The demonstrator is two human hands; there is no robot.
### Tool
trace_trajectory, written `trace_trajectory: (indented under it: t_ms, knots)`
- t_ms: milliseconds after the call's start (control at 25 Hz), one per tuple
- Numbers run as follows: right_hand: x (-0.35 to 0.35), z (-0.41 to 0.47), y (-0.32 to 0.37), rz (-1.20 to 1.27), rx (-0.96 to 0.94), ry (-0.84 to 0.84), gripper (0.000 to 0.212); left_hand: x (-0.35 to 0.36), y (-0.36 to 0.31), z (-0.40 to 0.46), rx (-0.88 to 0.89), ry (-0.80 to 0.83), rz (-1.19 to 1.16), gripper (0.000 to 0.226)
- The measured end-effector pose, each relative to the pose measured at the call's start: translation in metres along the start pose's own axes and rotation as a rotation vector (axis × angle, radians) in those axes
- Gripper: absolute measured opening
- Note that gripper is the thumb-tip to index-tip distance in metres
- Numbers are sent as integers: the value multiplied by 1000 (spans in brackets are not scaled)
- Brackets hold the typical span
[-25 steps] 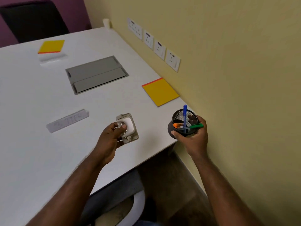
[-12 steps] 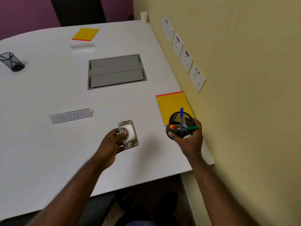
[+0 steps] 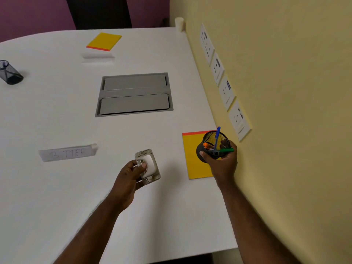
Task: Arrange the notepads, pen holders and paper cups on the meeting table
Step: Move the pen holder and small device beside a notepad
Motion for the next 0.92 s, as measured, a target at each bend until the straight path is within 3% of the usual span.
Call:
trace_trajectory:
  t_ms: [440, 920]
  knots:
    - [105, 129, -10, 54, -6, 61, 88, -16, 17, 106, -49, 5, 4, 18]
    - [148, 221, -28, -15, -24, -13, 93, -33, 44, 124, -103, -4, 17, 24]
Point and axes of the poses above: each hand's wrist, its own z-axis towards the middle knuckle, its own x-axis out of the palm, y = z × x, the point moved 5 cm from there along z, towards the middle knuckle, and after that the axes turned 5 degrees about x, right-handed, at the moved point
